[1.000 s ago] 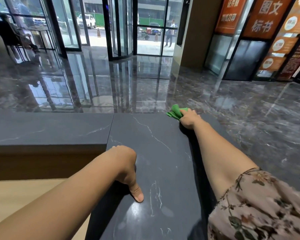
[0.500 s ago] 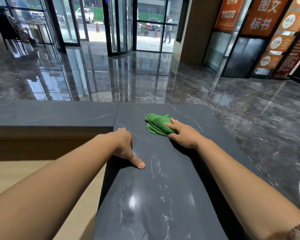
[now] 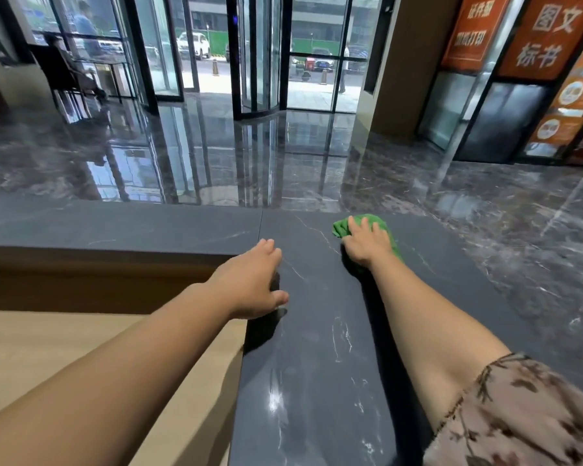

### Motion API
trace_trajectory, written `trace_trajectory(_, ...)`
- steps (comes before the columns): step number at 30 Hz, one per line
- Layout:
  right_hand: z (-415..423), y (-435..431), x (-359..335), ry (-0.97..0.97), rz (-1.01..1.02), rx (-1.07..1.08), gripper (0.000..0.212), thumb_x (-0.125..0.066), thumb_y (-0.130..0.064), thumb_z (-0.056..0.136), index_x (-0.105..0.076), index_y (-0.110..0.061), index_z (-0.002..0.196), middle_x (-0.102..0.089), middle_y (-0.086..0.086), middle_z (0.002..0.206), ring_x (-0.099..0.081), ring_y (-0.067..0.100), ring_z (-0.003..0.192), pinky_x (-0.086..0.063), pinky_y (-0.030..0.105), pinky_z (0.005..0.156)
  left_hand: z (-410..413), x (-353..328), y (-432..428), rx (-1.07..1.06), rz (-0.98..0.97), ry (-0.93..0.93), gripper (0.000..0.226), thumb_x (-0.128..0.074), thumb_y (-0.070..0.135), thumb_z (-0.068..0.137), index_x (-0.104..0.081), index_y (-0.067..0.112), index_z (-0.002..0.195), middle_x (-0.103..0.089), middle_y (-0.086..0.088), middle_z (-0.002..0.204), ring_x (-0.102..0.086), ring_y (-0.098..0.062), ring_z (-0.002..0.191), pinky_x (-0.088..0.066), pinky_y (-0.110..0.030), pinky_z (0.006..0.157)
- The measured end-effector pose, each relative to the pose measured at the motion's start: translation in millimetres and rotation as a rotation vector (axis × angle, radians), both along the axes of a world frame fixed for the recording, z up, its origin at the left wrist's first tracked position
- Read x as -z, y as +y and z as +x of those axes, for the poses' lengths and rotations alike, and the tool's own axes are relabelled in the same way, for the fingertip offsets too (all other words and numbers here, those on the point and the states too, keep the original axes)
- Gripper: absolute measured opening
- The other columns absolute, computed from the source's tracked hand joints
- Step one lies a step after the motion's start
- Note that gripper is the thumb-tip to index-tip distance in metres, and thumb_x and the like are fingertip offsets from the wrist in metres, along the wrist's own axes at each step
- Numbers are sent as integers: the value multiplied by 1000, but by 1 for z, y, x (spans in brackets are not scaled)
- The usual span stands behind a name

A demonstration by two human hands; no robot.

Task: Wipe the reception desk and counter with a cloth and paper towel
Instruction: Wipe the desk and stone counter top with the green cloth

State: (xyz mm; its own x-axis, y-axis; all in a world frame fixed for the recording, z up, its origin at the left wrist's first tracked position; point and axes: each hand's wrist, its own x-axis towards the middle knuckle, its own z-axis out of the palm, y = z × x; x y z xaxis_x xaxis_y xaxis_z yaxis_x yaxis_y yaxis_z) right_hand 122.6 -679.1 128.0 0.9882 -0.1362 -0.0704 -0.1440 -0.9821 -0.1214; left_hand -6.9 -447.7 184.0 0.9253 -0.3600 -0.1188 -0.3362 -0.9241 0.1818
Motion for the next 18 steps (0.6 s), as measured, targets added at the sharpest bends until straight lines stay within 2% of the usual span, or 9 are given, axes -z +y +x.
trace_trajectory(4, -12, 89, 4, -40, -45, -324, 58, -34, -23, 100, -14, -24, 154, -9, 13, 162, -15, 31, 147, -13, 39, 120, 3, 2, 13, -95, -95, -117, 54, -50, 21, 95, -31, 10, 144, -25, -8, 155, -22, -22, 145, -29, -38, 113)
trace_trajectory(7, -37, 120, 6, -18, -19, -527, 59, -35, -25, 101, -11, -23, 155, -6, 10, 162, -8, 30, 149, -8, 40, 121, 5, 5, 10, -174, -164, -134, 61, -46, 9, 93, -24, 13, 150, -18, -7, 160, -16, -20, 148, -24, -37, 117)
trace_trajectory(9, -39, 104, 6, -23, 14, -575, 60, -37, -23, 101, -11, -22, 155, -9, 9, 162, -9, 29, 149, -7, 40, 121, 7, 6, 2, -174, -186, -115, 63, -46, 6, 92, -25, 15, 151, -18, -7, 160, -17, -22, 147, -25, -38, 117)
trace_trajectory(11, -33, 66, 7, -45, 30, -492, 61, -36, -20, 99, -12, -22, 155, -12, 8, 162, -10, 29, 148, -8, 40, 121, 8, 6, -5, -164, -195, -89, 64, -46, 7, 93, -23, 17, 152, -18, -6, 160, -19, -22, 147, -26, -39, 116)
trace_trajectory(16, -39, -75, 11, -95, -8, 31, 63, -36, -17, 94, -17, -23, 154, -18, 9, 160, -17, 32, 145, -16, 44, 118, -1, 6, -18, -145, -223, -41, 65, -49, 5, 94, -23, 19, 152, -22, -2, 159, -25, -24, 145, -29, -40, 115)
trace_trajectory(18, -53, -109, 11, -75, -2, 191, 66, -37, -15, 92, -15, -24, 154, -16, 9, 160, -14, 33, 146, -14, 45, 119, -7, 7, -16, -156, -234, -17, 64, -48, 4, 94, -24, 20, 152, -25, -3, 158, -29, -26, 143, -31, -41, 115)
